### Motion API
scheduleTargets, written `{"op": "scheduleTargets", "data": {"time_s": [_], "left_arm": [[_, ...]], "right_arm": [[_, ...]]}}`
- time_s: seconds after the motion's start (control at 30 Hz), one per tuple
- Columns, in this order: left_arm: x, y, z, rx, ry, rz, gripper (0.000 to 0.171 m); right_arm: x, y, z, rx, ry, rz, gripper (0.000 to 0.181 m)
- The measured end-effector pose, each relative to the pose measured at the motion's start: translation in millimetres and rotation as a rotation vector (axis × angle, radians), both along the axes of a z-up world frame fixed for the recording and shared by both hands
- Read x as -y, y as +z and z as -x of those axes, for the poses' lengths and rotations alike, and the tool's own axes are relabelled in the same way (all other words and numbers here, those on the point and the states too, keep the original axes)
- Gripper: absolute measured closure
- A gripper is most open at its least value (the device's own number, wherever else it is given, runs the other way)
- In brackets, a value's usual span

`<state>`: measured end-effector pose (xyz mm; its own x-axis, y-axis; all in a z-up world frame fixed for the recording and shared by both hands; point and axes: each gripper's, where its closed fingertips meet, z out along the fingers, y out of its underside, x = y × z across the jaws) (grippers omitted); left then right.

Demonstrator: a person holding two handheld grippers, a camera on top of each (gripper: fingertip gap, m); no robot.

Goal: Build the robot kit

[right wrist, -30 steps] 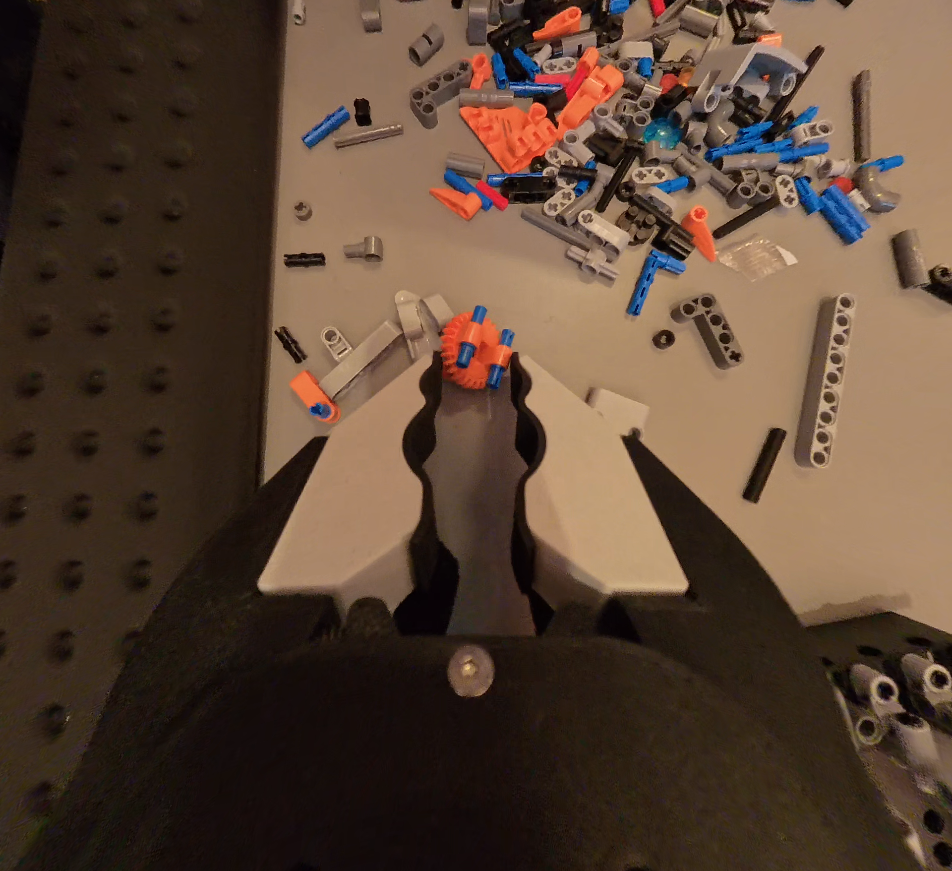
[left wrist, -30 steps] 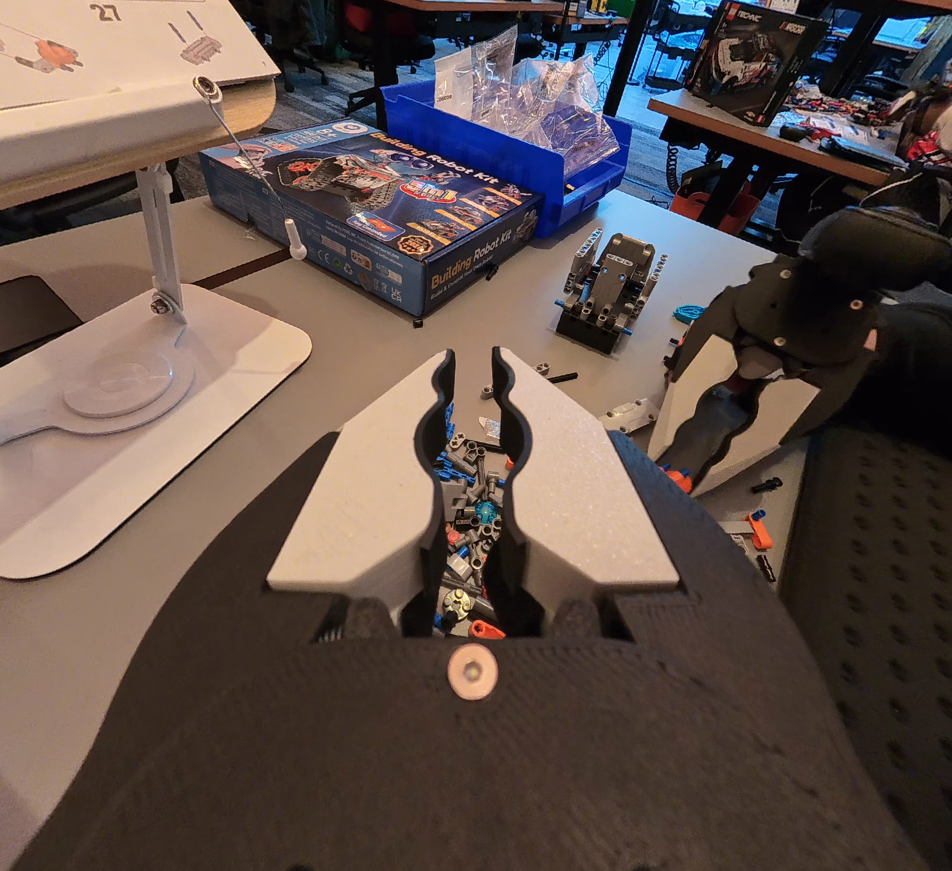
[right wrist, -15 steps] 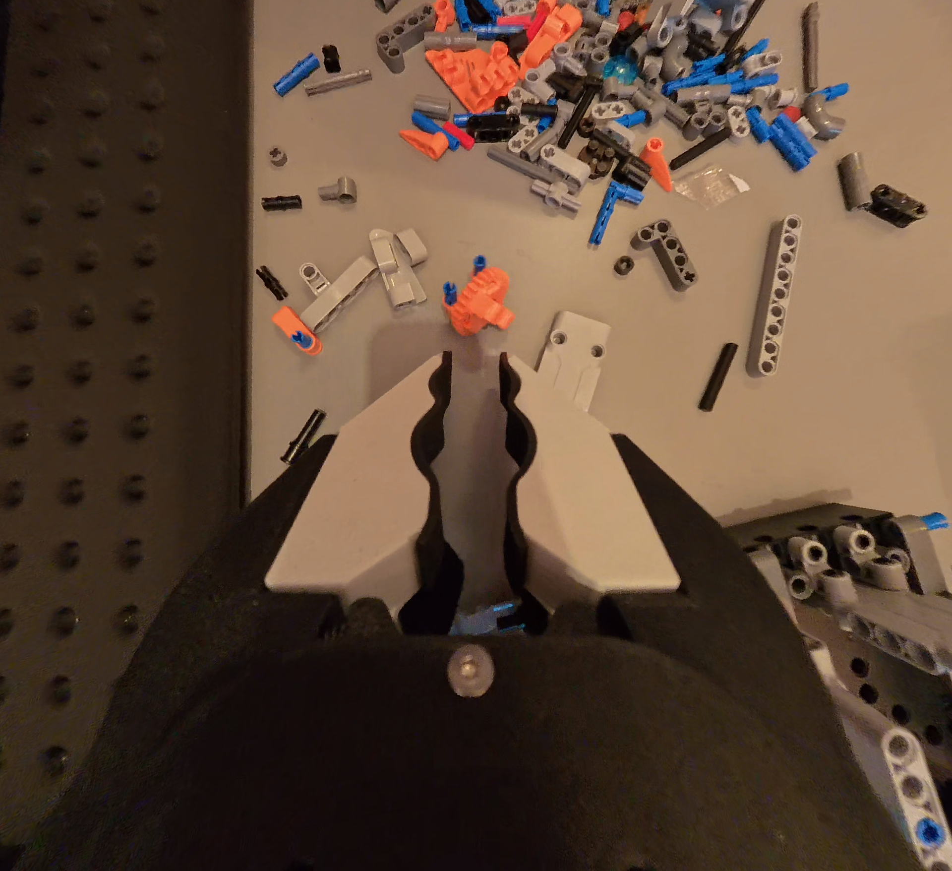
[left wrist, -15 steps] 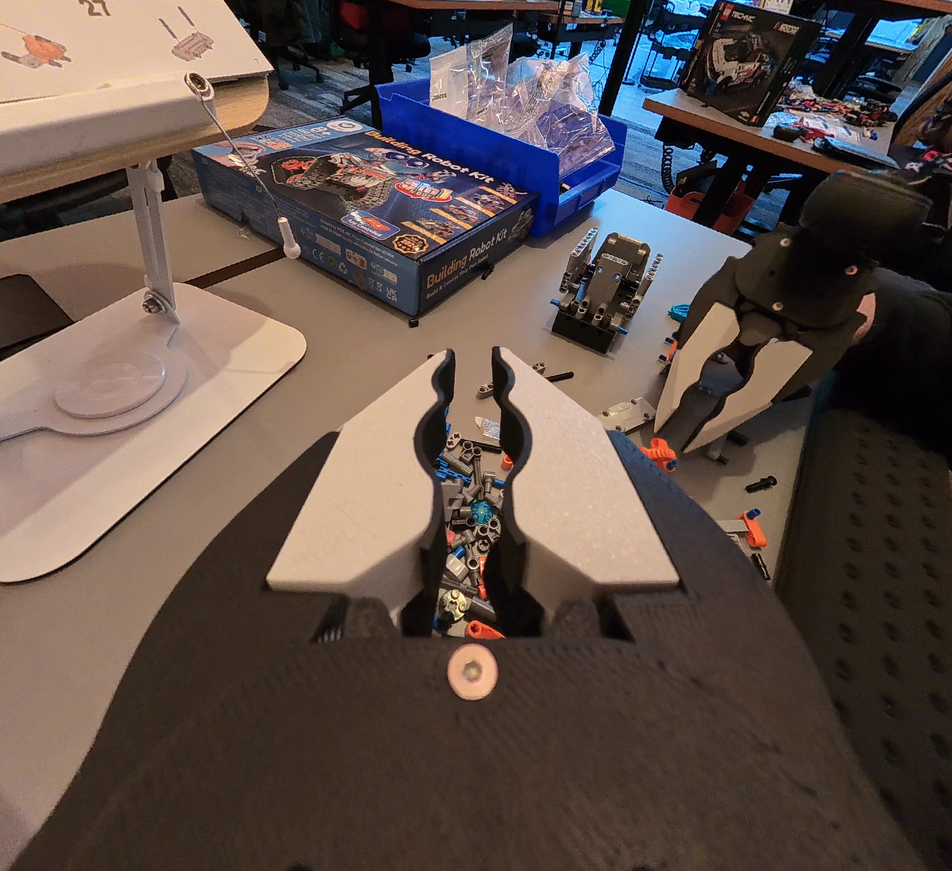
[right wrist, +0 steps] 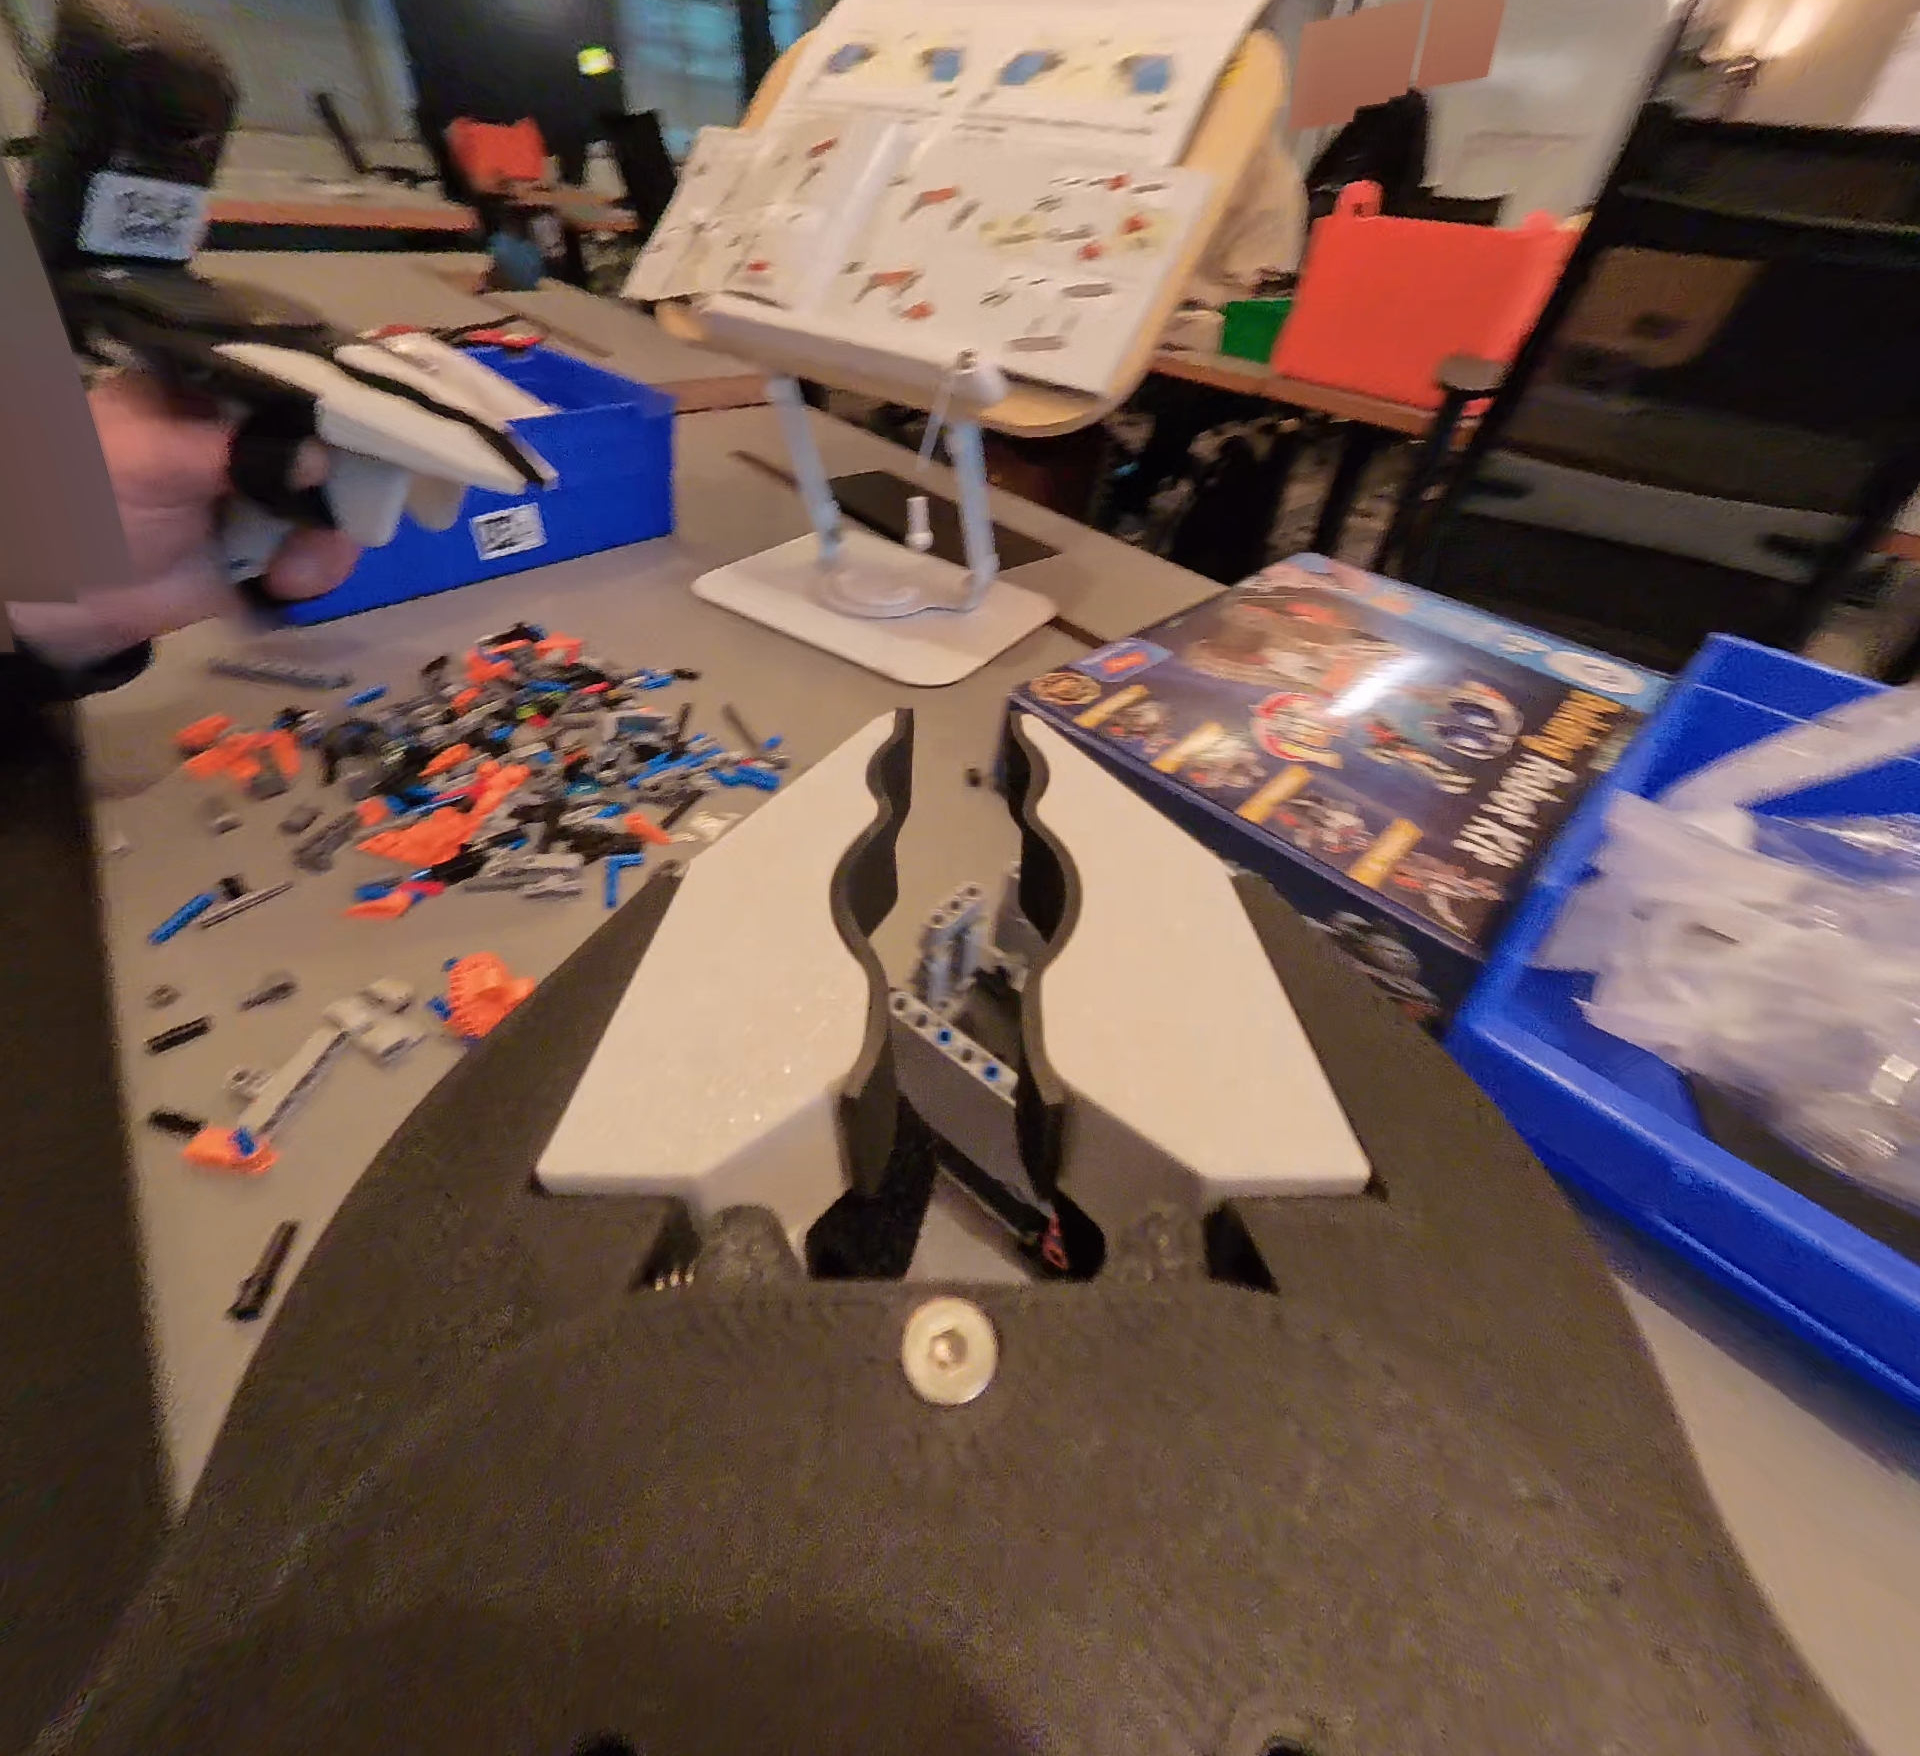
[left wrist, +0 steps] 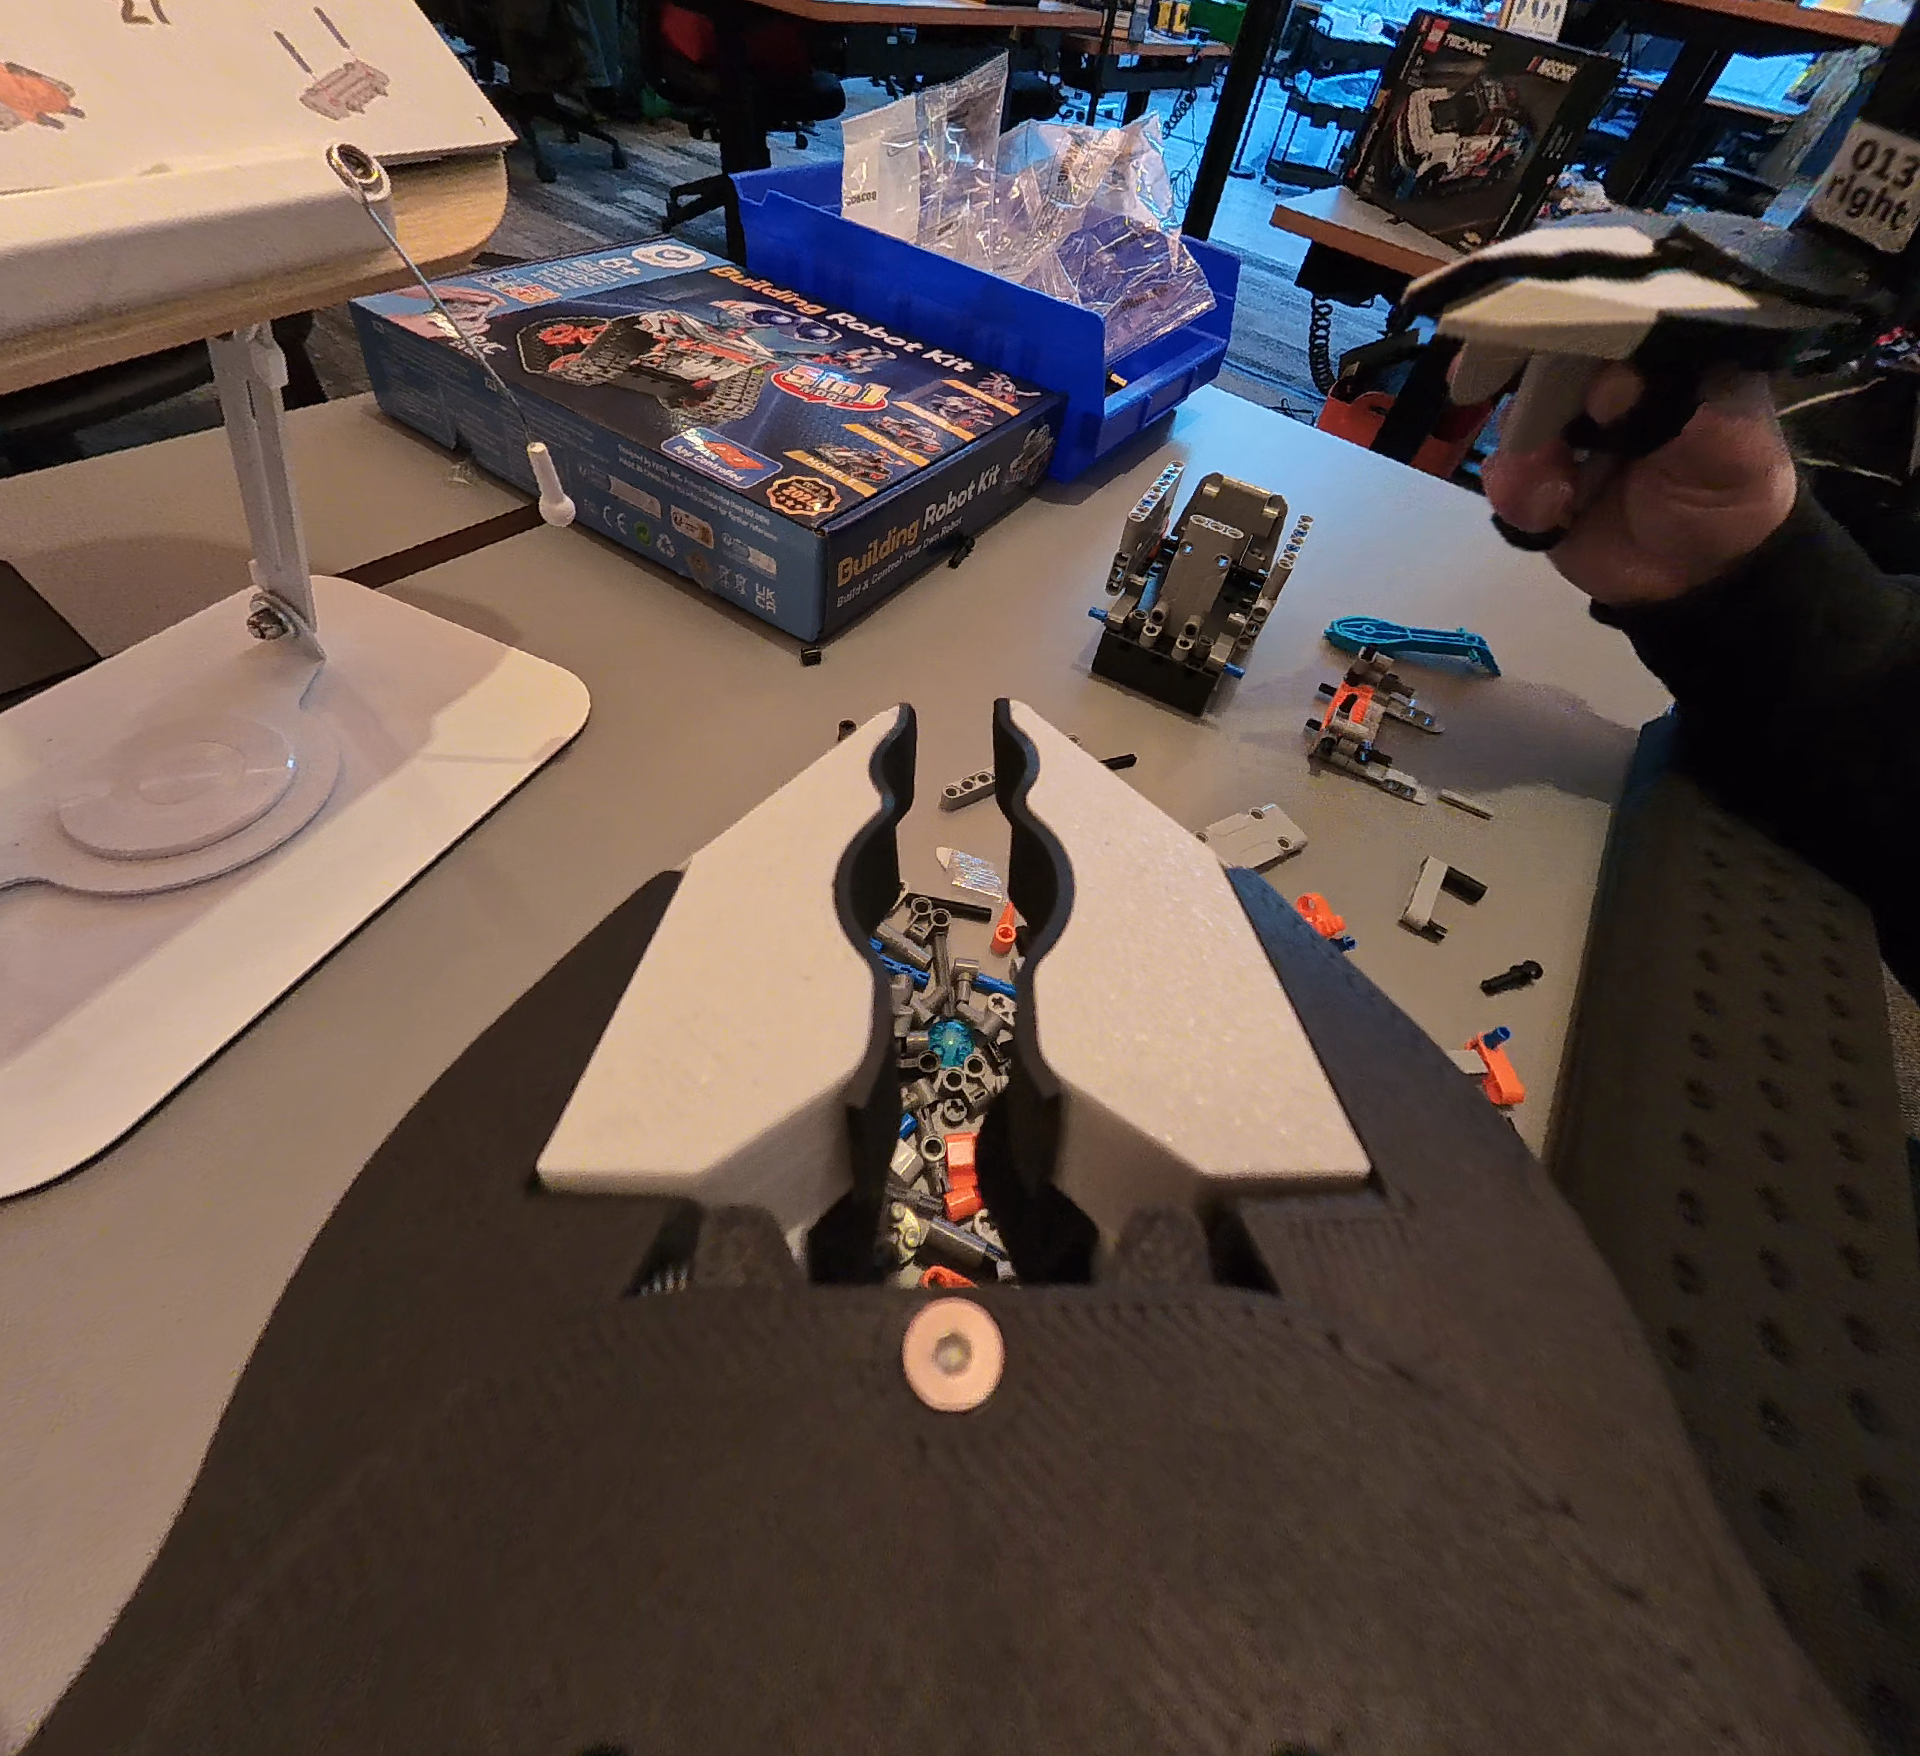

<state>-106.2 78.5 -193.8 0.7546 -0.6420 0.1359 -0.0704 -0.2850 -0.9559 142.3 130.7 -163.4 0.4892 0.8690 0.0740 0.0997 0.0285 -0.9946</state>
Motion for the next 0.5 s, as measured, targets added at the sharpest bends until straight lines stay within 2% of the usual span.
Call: {"op": "scheduleTargets", "data": {"time_s": [0.27, 0.5], "left_arm": [[-1.1, -3.2, -1.3, -0.004, -0.003, 0.008, 0.159], [-0.7, -5.2, -3.1, -0.009, -0.009, 0.014, 0.159]], "right_arm": [[-27.8, -8.2, -28.8, -0.029, -0.159, 0.065, 0.164], [-37.1, -23.7, -33.8, -0.012, -0.174, 0.142, 0.161]]}}
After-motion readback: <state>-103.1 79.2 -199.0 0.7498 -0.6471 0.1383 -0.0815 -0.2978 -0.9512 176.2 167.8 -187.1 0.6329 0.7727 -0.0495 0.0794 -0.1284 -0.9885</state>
